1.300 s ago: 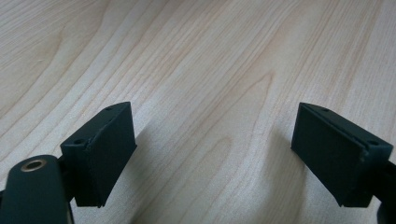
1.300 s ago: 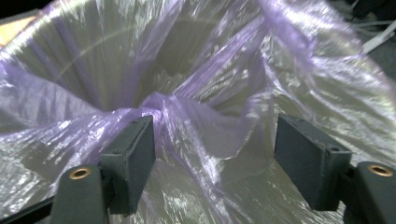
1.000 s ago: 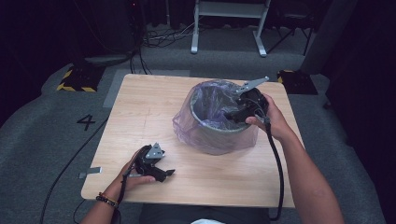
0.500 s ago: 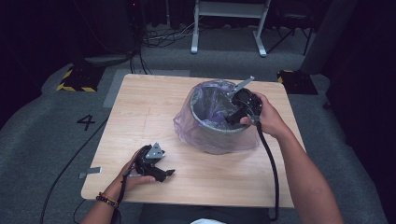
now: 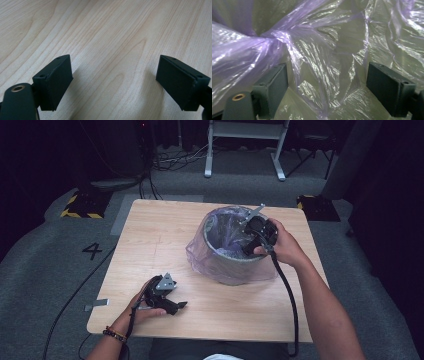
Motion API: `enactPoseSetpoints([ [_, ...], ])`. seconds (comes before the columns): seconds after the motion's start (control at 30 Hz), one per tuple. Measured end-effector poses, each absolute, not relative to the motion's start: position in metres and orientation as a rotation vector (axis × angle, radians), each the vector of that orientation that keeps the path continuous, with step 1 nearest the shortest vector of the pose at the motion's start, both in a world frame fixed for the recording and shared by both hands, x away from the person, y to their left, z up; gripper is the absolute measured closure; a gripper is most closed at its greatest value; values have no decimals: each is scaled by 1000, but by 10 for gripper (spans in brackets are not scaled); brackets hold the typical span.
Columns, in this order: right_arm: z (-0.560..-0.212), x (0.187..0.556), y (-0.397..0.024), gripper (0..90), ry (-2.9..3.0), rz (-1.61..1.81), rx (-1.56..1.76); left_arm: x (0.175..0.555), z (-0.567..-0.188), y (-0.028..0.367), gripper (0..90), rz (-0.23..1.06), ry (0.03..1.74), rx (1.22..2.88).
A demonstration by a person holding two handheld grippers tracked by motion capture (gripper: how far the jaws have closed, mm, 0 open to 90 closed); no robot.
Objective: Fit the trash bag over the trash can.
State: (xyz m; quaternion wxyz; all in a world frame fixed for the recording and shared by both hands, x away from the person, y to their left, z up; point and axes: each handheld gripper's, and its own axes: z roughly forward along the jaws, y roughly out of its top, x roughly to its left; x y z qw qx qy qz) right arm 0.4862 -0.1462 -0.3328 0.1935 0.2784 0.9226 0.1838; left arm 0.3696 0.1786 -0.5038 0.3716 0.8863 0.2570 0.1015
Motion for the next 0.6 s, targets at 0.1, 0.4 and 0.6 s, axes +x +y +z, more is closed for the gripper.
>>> enactPoseSetpoints([
  [0.1, -333, 487, -147, 168, 2585, 519, 789, 370, -504, 179, 133, 260, 659, 2272],
  [0.4, -332, 486, -148, 166, 2577, 550, 809, 369, -504, 179, 133, 260, 661, 2272],
  [0.6, -331, 485, -151, 166, 2567, 610, 818, 369, -504, 179, 133, 260, 661, 2273],
])
